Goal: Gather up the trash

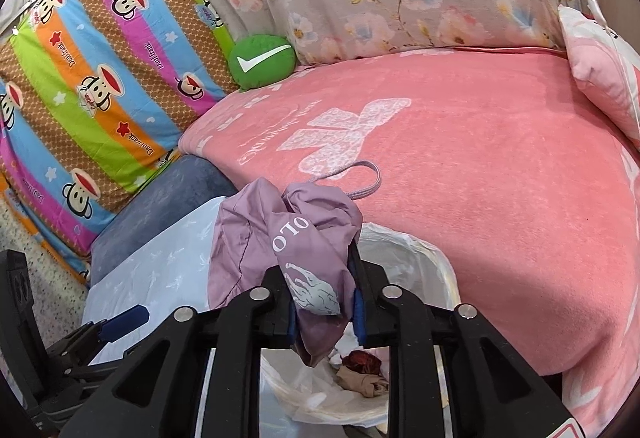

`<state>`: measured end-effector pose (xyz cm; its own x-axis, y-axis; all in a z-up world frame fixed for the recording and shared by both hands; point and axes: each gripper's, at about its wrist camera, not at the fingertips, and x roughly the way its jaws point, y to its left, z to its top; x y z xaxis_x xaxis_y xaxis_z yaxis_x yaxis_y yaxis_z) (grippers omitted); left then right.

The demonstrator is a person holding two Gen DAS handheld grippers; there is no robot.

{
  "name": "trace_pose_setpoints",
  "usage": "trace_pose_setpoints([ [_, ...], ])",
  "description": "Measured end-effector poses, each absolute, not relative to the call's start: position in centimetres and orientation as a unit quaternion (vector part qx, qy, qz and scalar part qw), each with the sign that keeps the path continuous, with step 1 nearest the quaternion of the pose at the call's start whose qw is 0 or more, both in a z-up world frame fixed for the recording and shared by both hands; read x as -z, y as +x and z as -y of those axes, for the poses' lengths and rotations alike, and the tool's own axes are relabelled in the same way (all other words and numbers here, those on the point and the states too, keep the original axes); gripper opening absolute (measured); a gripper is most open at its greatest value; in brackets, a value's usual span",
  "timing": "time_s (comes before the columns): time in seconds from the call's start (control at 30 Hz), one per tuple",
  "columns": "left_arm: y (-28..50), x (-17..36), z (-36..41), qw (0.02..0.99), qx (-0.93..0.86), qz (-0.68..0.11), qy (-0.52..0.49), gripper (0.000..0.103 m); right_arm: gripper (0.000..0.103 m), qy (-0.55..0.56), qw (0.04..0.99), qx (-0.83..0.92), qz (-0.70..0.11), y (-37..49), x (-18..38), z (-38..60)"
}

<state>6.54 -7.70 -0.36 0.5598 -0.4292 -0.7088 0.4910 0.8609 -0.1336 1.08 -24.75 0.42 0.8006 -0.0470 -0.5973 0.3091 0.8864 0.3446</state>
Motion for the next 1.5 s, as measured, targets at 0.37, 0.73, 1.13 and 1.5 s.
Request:
trace_pose_setpoints([
  [0.37, 6.6, 0.4, 7.3, 0.888, 0.251, -0.384, 0.043, 0.078, 0.031, 0.207, 0.925, 0.085, -0.308, 1.7, -0.4, 23.7],
  [0.73, 5.6, 0.1, 6.8, 0.899, 0.231, -0.368, 0.060, 0.089, 0.050, 0.165, 0.925, 0.075, -0.333, 0.6, -0.2, 22.2],
  [1.13, 3.8, 0.4, 5.9, 0.907, 0.201, -0.362, 0.078, 0.093, 0.068, 0.115, 0.923, 0.099, -0.353, -2.4, 0.1, 21.3],
  [1.5, 2.7, 0.9, 5.6, 0.911, 0.181, -0.364, 0.072, 0.093, 0.084, 0.083, 0.921, 0.093, -0.370, -3.9, 0.9, 19.8],
])
